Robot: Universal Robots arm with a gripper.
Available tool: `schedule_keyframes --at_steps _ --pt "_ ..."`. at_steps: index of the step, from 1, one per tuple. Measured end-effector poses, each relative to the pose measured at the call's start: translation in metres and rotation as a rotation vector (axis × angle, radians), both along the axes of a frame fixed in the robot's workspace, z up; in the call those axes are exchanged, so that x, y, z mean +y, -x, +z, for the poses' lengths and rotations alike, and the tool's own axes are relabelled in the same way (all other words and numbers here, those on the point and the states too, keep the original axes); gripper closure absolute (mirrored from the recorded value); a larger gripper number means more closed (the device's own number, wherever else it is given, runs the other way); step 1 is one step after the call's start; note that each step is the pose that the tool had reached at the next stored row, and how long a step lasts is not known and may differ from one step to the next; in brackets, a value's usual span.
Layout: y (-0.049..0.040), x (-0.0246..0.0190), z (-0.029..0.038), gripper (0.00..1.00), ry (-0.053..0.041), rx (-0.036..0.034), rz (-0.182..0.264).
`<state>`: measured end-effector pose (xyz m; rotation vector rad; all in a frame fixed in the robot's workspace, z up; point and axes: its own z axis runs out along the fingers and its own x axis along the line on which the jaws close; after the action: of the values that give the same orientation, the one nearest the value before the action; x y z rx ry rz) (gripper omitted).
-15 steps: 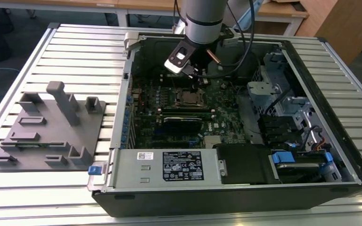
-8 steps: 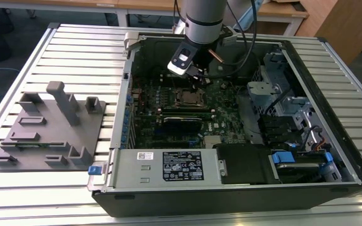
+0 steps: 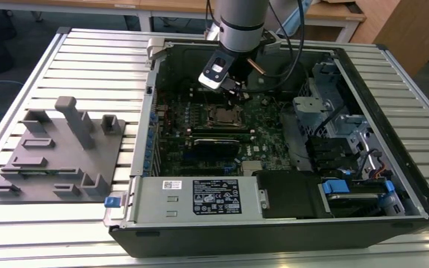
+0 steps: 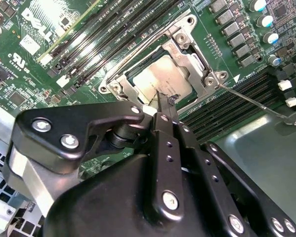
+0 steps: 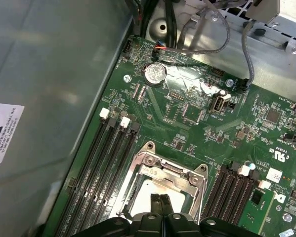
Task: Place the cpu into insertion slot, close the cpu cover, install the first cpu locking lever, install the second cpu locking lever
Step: 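Close the cpu cover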
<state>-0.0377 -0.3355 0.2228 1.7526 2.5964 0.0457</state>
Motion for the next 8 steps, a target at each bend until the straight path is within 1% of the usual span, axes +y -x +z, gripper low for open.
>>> schedule_keyframes --at_steps 3,8 --pt "0.0 0.0 0.0 0.9 0.0 0.0001 0.009" --pt "0.0 0.0 0.0 0.9 0.0 0.0 0.065"
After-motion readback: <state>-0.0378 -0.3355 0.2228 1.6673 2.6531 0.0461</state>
